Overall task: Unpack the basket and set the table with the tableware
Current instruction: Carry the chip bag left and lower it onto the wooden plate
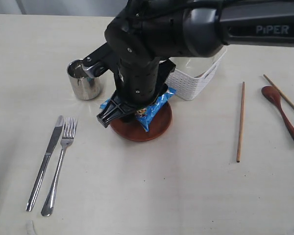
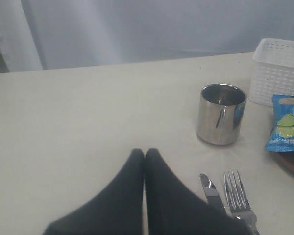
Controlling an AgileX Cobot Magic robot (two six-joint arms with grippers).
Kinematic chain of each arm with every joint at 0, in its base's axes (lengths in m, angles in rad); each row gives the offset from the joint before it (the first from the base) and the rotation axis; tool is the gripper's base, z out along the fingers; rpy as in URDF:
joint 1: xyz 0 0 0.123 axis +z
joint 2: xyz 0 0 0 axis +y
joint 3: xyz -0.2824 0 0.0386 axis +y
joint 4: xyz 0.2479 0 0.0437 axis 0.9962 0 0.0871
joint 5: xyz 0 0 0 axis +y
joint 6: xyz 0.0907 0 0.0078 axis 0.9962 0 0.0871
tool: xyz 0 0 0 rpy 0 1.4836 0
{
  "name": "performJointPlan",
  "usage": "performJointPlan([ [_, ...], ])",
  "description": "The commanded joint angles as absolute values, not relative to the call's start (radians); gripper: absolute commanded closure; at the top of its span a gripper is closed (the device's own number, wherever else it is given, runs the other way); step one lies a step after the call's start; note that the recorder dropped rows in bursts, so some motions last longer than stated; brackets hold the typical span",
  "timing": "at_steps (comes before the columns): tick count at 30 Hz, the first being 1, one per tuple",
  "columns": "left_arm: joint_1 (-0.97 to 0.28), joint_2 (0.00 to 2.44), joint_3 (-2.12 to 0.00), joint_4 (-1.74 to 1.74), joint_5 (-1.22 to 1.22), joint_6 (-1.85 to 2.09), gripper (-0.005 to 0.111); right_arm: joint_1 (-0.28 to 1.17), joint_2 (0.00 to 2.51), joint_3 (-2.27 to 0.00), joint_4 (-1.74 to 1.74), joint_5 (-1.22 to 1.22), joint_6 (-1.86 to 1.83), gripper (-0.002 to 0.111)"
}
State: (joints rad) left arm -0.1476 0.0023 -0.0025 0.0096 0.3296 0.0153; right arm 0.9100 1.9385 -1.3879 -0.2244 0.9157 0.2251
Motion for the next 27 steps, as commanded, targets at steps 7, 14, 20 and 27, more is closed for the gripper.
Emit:
performJointPlan([
  [7, -0.153, 0.000, 0.000, 0.007, 0.321, 0.015, 0.107, 0.911, 1.779, -1.247, -0.193, 0.962, 0.207, 0.101],
  [14, -0.153, 0.000, 0.000, 0.007, 0.321, 0.015, 0.107, 0.890, 1.760, -1.141, -0.213, 0.800, 0.289, 0.068],
  [20, -0.153, 0.000, 0.000, 0.007, 0.321, 0.015, 0.107, 0.948, 1.788, -1.141, -0.302, 0.681, 0.349, 0.055],
  [27, -0.153, 0.000, 0.000, 0.007, 0.321, 0.015, 0.107, 0.978, 1.910, -1.209, -0.400, 0.706, 0.381, 0.060],
])
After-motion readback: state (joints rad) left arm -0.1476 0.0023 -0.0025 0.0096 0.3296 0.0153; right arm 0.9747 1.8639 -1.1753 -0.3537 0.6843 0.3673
